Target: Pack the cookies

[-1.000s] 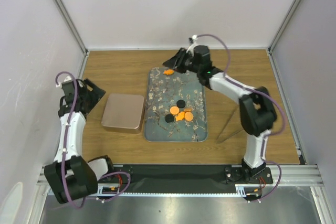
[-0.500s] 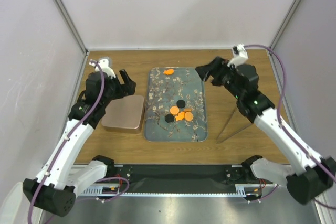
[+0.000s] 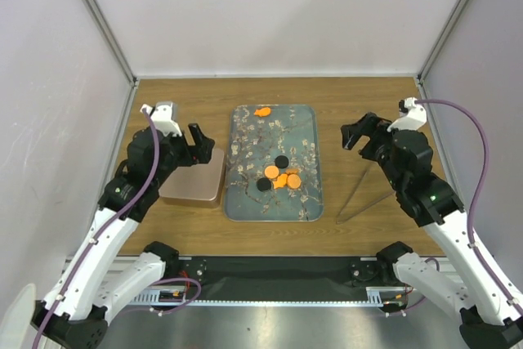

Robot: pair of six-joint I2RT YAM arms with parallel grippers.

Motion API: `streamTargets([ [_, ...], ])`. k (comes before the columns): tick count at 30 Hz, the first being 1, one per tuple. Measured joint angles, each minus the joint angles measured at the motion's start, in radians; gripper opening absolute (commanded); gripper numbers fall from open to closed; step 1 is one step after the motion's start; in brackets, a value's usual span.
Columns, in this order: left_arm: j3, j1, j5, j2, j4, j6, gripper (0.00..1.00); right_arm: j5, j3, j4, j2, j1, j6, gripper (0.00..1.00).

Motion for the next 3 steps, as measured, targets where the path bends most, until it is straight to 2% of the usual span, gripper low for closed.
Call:
streamTargets([
  [3, -0.014, -0.003, -0.003, -0.010, 0.000, 0.002, 0.88, 0.017, 0.000, -0.029, 0.005, 0.000, -0.008, 1.00],
])
